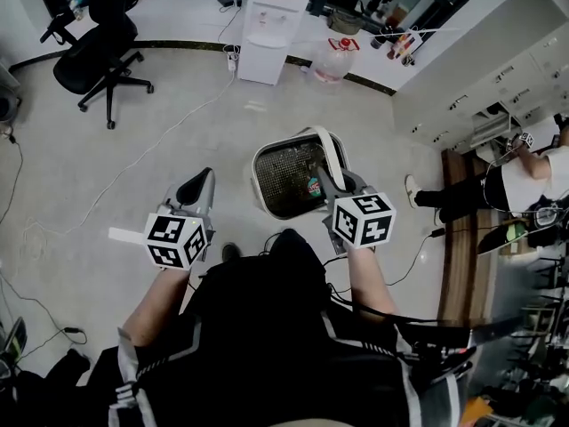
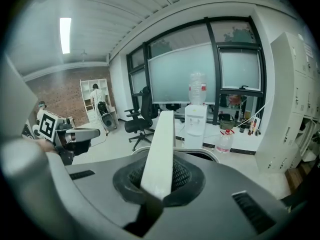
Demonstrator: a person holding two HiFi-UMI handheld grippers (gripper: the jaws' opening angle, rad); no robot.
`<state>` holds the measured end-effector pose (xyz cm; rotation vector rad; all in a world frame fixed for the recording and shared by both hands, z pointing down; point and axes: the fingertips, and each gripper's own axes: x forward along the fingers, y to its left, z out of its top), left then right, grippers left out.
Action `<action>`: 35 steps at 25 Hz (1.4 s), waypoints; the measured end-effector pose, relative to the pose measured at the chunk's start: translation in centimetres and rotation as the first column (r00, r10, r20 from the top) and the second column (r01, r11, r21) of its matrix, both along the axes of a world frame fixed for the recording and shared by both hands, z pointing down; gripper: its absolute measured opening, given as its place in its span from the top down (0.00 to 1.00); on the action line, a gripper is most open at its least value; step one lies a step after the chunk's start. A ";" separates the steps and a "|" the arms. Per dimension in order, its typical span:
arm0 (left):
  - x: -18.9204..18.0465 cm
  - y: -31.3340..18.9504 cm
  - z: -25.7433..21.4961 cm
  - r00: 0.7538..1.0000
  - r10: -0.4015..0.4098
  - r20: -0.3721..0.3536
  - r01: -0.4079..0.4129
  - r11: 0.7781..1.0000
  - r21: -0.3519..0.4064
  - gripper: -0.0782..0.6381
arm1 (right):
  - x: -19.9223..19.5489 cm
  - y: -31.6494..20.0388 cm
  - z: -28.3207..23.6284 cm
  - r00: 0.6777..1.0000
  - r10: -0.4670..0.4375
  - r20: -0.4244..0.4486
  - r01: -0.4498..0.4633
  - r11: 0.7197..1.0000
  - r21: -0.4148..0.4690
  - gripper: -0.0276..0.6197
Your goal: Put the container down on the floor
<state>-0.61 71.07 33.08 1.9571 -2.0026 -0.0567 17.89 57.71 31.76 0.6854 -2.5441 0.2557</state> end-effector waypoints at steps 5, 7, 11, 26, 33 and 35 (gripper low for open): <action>-0.8 0.2 -0.4 1.000 -0.020 -0.016 0.021 1.000 0.021 0.88 | -1.4 -0.6 -0.6 0.999 -0.032 0.002 0.032 0.999 0.013 0.95; -1.4 0.2 0.0 0.999 -0.037 -0.011 0.037 0.999 0.012 0.88 | -2.3 -0.9 -0.3 0.999 -0.048 0.006 0.048 0.999 0.014 0.95; -2.7 -0.5 0.2 0.997 -0.081 -0.001 0.081 0.997 0.002 0.88 | -3.9 -2.1 0.3 0.996 -0.087 0.012 0.087 0.996 0.008 0.95; -5.1 -11.1 -0.1 0.990 -0.143 0.015 0.143 0.989 -0.031 0.88 | -8.7 -11.1 1.1 0.977 -0.212 0.015 0.212 0.977 -0.034 0.95; -5.5 -17.6 -1.4 0.986 -0.164 0.040 0.166 0.985 -0.056 0.88 | -9.6 -17.4 0.7 0.967 -0.255 0.024 0.256 0.965 -0.050 0.95; -5.5 -19.2 -1.5 0.985 -0.168 0.047 0.171 0.983 -0.062 0.88 | -9.8 -19.1 0.7 0.964 -0.264 0.027 0.265 0.963 -0.049 0.95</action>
